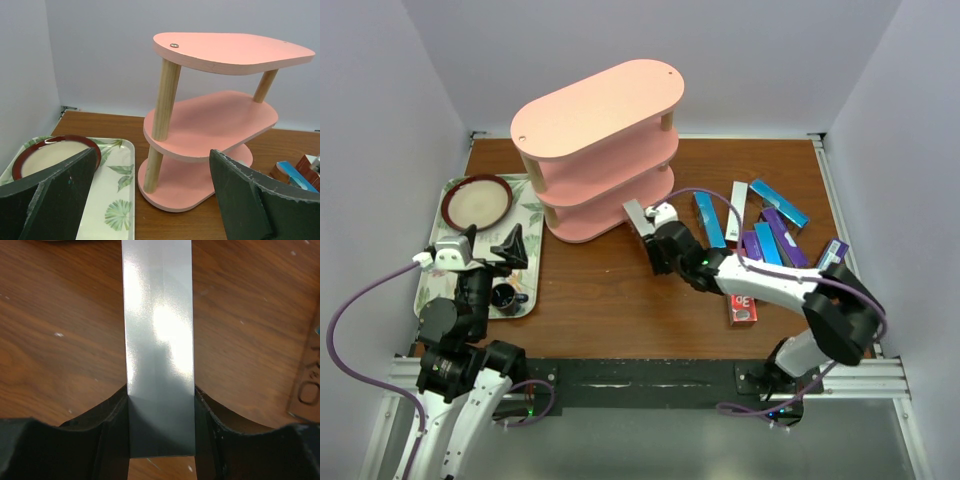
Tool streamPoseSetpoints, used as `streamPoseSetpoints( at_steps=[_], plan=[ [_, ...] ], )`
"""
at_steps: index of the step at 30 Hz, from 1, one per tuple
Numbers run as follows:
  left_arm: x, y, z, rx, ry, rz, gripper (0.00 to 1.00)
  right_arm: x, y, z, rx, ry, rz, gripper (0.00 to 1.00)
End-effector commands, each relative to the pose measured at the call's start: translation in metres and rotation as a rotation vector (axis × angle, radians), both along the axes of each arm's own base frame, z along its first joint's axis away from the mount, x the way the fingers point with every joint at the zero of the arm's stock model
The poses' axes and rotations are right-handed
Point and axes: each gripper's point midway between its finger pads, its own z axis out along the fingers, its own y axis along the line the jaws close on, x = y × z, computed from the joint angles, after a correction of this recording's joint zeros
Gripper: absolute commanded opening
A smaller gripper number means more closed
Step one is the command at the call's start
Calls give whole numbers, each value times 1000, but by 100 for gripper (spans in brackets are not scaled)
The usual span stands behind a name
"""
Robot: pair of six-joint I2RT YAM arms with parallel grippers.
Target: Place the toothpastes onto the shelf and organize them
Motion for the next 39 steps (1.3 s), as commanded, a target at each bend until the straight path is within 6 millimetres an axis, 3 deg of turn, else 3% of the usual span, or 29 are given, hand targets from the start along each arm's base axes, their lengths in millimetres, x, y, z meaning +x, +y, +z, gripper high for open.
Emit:
streamPoseSetpoints(
  at_steps=[1,2,3,5,7,8,9,11,17,25,37,39],
  plan=[
    [1,-3,2,-5,-8,-11,100,33,62,54,145,-176,-1,20],
    [1,-3,3,-5,-9,-11,100,38,72,63,165,-191,-2,20],
    [2,-3,2,-4,-5,-11,100,41,79,49,143,-179,-2,20],
    [2,-3,1,-3,-4,-12,100,49,96,56,163,-197,-2,20],
    [3,-4,1,-3,-4,-14,100,55,106,46,143,-197,-12,20],
    [3,-4,1,-2,-2,-15,100,61,113,54,159,-213,-19,20],
    [3,-4,1,-2,-2,-15,100,64,118,45,144,-208,-22,20],
    [3,-5,1,-1,-3,-18,100,71,129,54,164,-225,-21,21],
    [4,-5,0,1,0,-19,100,82,154,40,171,-235,-2,26],
    [3,-7,2,3,-4,-28,100,91,168,31,163,-240,0,32],
    [4,-8,0,5,1,-33,100,98,177,33,168,-258,-16,60],
    [4,-8,0,5,1,-33,100,98,178,34,173,-258,-14,61]
  ],
)
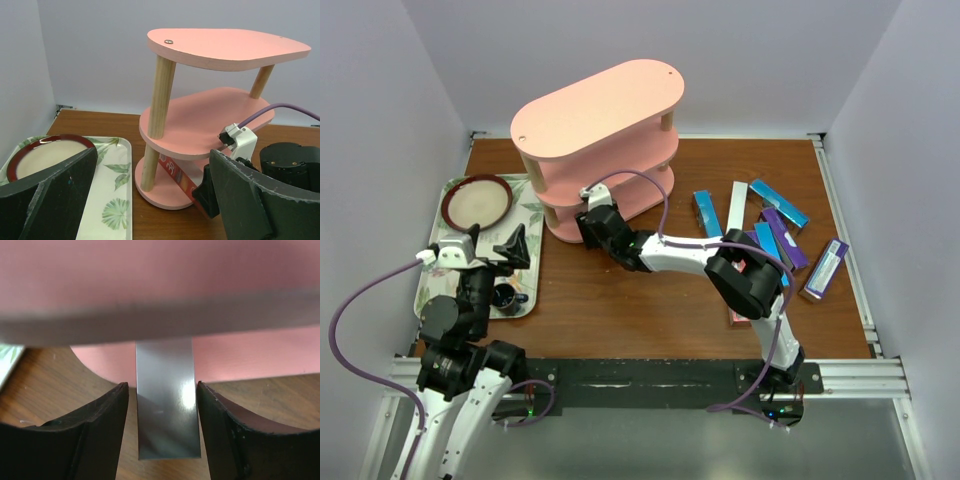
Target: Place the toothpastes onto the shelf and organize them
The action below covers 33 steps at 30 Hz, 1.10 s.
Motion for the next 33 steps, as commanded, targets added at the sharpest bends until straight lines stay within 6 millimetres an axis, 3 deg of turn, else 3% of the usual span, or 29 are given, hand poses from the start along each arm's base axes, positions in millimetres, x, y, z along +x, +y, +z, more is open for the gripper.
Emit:
streamPoseSetpoints(
  at_steps=[1,18,24,29,33],
  plan=[
    [2,-3,2,-1,-9,-12,100,11,12,35,79,-76,-28,61],
    [2,-3,2,-1,-10,-13,100,-15,-17,29,96,-57,-11,67],
    [2,-4,2,1,-6,-16,100,-14,-13,24,84,-61,6,57],
    [2,-4,2,1,-5,-16,100,-13,-7,23,88,-61,22,41],
    [2,-4,2,1,-6,-16,100,-9,-3,28,103,-75,15,36]
  ],
)
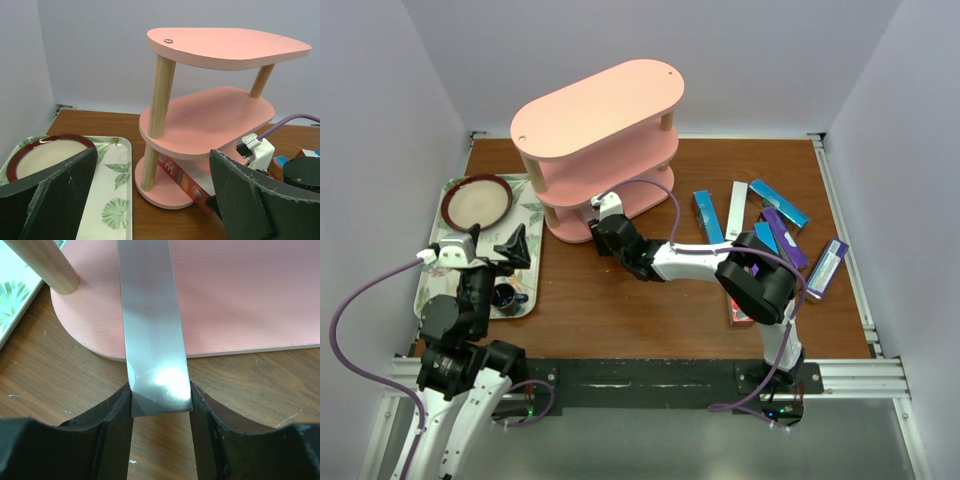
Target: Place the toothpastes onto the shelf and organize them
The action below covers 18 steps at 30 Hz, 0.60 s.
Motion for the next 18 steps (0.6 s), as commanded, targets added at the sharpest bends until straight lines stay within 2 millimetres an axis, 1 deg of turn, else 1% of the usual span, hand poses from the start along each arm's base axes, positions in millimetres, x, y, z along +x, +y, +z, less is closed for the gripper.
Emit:
streamPoseSetpoints(
  at_steps=[1,2,4,5,7,9,10,14,17,18],
  plan=[
    [2,-3,2,0,-8,-15,100,10,22,37,96,-71,12,36],
    [2,-3,2,0,-8,-15,100,12,24,36,94,-74,8,36],
    [2,-3,3,0,-9,-15,100,16,27,42,104,-87,2,36],
    [2,-3,2,0,-8,-15,100,17,29,41,101,-88,3,36],
    [3,-4,2,1,-5,-15,100,20,34,45,110,-98,5,36],
    [2,-4,2,1,-7,-15,100,21,37,42,105,-100,-1,36],
    [3,-4,2,1,-5,-15,100,23,38,45,108,-107,-12,36],
    [3,-4,2,1,-5,-15,100,23,39,40,107,-101,-28,36],
    [2,-4,2,1,-8,-16,100,21,43,33,101,-91,-28,41],
    [3,-4,1,1,-5,-16,100,21,43,31,97,-87,-28,48]
  ],
)
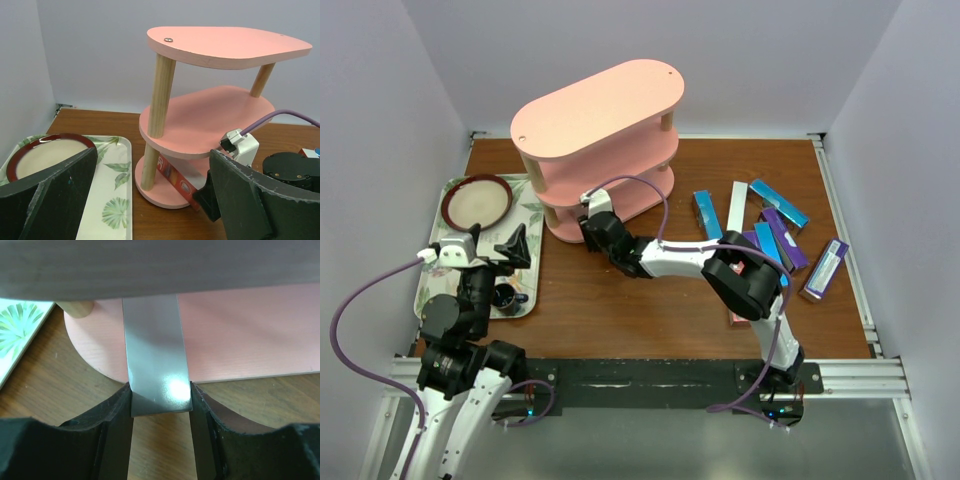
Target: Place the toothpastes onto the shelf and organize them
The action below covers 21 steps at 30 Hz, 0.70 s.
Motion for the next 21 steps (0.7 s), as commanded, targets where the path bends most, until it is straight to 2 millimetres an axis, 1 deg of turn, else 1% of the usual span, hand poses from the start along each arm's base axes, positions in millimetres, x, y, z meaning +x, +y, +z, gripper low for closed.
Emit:
streamPoseSetpoints(
  at_steps=[1,2,3,5,6,7,8,9,11,12,13,14,16,17,20,21],
  plan=[
    [2,-4,2,0,-9,-16,100,8,17,28,84,-54,-26,53],
    [2,-4,2,0,-9,-16,100,7,16,28,84,-49,-27,57],
    [1,-4,2,0,-9,-16,100,6,15,27,82,-44,-28,66],
    [1,-3,3,-1,-12,-16,100,4,12,39,101,-51,-31,73],
    [1,-4,3,-1,-12,-16,100,1,9,38,97,-46,-32,80],
    [1,-3,3,-1,-12,-16,100,1,5,49,112,-53,-38,82],
    [1,-3,3,-1,-12,-16,100,-2,3,51,106,-49,-35,84],
    [1,-4,3,-1,-12,-16,100,-5,-1,49,98,-40,-38,90],
    [1,-4,3,-1,-14,-17,100,-10,-10,60,101,-35,-44,94],
    [1,-4,3,-1,-14,-17,100,-14,-18,55,85,-24,-56,98],
    [1,-4,3,-1,-14,-17,100,-16,-23,55,75,-18,-65,99],
    [0,-3,3,-1,-15,-17,100,-20,-33,59,54,-7,-76,99],
    [0,-4,3,-2,-17,-20,100,-27,-48,55,17,20,-97,99],
    [-1,-4,3,-5,-18,-20,100,-32,-59,51,-28,42,-110,99],
    [-2,-4,5,-4,-24,-25,100,-42,-90,57,-83,57,-159,99],
    [-2,-4,5,-6,-24,-26,100,-51,-105,58,-110,72,-173,99]
  ],
)
